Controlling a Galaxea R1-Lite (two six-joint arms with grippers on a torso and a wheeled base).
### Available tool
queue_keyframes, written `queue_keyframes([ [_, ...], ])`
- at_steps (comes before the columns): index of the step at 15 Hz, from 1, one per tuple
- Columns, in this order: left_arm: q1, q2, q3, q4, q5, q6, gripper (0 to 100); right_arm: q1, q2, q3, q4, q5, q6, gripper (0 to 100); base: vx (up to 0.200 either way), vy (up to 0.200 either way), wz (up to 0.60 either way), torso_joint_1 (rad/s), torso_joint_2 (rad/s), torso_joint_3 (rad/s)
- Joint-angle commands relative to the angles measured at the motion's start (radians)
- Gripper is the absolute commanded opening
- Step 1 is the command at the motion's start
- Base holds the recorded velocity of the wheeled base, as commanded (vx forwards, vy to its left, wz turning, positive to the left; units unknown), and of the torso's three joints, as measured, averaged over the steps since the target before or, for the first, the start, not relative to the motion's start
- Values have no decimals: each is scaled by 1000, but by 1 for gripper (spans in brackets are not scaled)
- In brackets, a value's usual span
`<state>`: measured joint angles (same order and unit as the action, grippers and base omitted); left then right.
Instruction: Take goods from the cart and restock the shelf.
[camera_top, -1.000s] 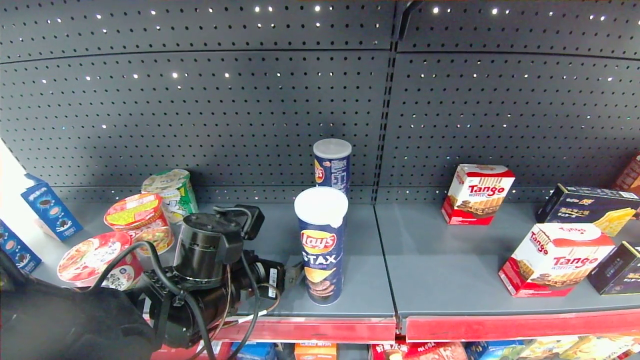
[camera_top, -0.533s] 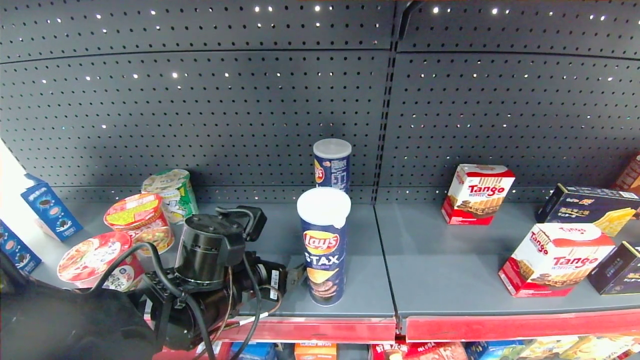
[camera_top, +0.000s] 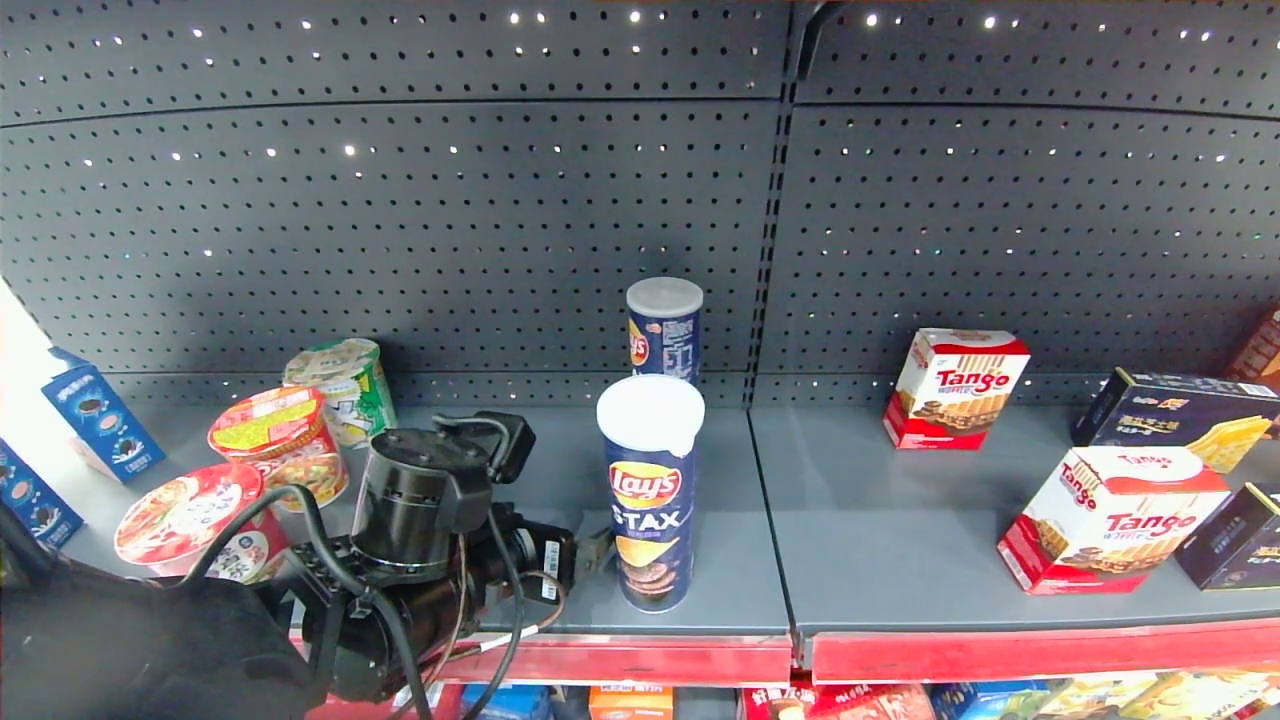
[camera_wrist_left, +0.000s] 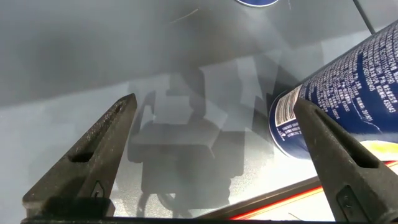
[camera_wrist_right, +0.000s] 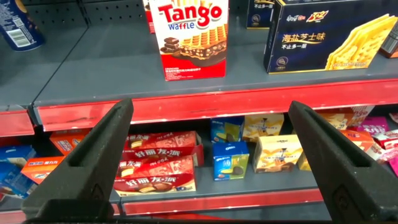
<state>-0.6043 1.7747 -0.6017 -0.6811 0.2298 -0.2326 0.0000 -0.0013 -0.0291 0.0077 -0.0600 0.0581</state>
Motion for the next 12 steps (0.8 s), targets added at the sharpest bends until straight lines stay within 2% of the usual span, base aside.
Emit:
queue_keyframes([
  [1, -5, -3, 0, -2, 0, -1, 100, 0, 1, 0, 0, 0, 0, 100, 0, 0, 0, 0, 0, 0],
  [7, -9, -3, 5, -2, 0, -1, 100, 0, 1, 0, 0, 0, 0, 100, 0, 0, 0, 0, 0, 0],
  [12, 72, -41, -4, -3, 6, 2, 100, 2, 1, 0, 0, 0, 0, 100, 0, 0, 0, 0, 0, 0],
])
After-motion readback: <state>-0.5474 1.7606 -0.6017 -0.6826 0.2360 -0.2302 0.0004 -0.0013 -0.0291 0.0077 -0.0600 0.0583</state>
